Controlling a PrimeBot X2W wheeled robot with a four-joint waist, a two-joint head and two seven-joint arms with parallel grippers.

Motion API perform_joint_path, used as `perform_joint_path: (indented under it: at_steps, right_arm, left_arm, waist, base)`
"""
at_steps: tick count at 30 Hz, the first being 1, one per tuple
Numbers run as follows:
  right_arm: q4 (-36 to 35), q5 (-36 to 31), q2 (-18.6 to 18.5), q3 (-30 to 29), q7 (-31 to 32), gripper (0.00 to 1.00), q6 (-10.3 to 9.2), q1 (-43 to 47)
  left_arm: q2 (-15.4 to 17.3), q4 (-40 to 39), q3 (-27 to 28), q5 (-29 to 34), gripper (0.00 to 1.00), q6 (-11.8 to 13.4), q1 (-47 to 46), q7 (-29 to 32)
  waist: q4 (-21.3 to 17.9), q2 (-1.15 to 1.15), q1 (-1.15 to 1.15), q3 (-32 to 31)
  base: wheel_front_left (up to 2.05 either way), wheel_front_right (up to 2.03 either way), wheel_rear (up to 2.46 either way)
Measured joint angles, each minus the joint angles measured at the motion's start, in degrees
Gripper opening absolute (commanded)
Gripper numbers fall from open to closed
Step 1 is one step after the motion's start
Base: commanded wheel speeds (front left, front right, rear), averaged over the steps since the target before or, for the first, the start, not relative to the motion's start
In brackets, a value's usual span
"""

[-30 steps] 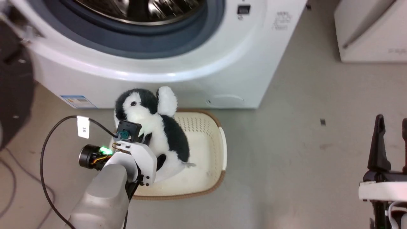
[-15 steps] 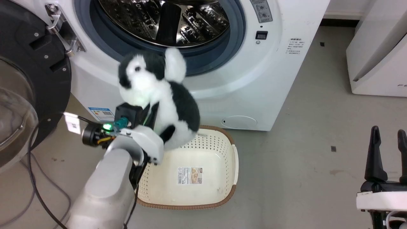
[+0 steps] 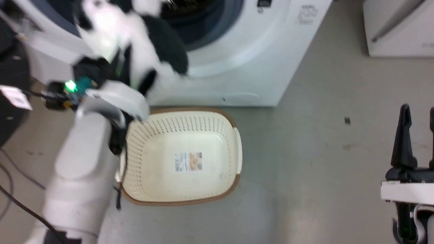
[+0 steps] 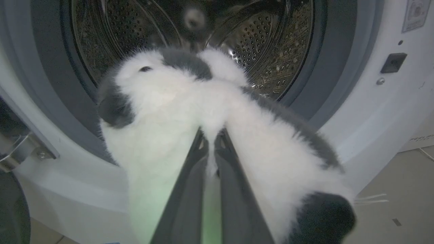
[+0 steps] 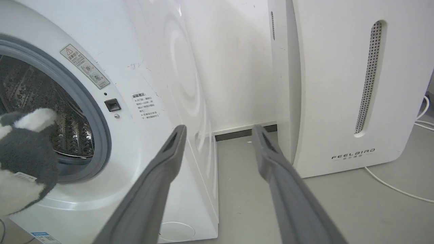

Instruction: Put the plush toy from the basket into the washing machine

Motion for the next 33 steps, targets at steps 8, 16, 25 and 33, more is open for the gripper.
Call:
perform_joint_path:
  at_steps: [8, 16, 25, 33]
  right_arm:
    - [-1.22, 1.57, 0.01, 0.93, 0.0, 1.0, 0.0, -3.8]
    - [-2.1, 3.87, 0.0, 2.38, 0.0, 1.0, 0.0, -7.15]
    - [-2.63, 6.5, 0.0, 3.94, 0.0, 1.0, 0.0, -8.71]
    - [-2.92, 7.42, 0.0, 5.22, 0.0, 1.0, 0.0, -8.68]
  left_arm:
    - [2.15, -1.14, 5.19, 1.34, 0.0, 1.22, -8.81, 0.0]
    - [6.15, -0.34, 8.94, 2.47, 0.0, 1.54, -19.5, 0.0]
    - [11.47, 2.3, 11.83, 3.9, 0.0, 2.23, -32.1, 0.0]
    - [14.63, 5.17, 13.0, 5.6, 0.8, 2.99, -38.52, -0.01]
  waist:
    - [-3.87, 0.0, 0.0, 7.36]
    - [-8.48, 0.0, 0.01, 14.43]
    - [-14.12, 0.0, 0.01, 21.31]
    - [-18.2, 0.0, 0.01, 24.18]
  base:
    - [0.0, 0.0, 0.0]
    - [0.0, 0.0, 0.0]
    - [0.0, 0.0, 0.0]
    - [0.0, 0.0, 0.0]
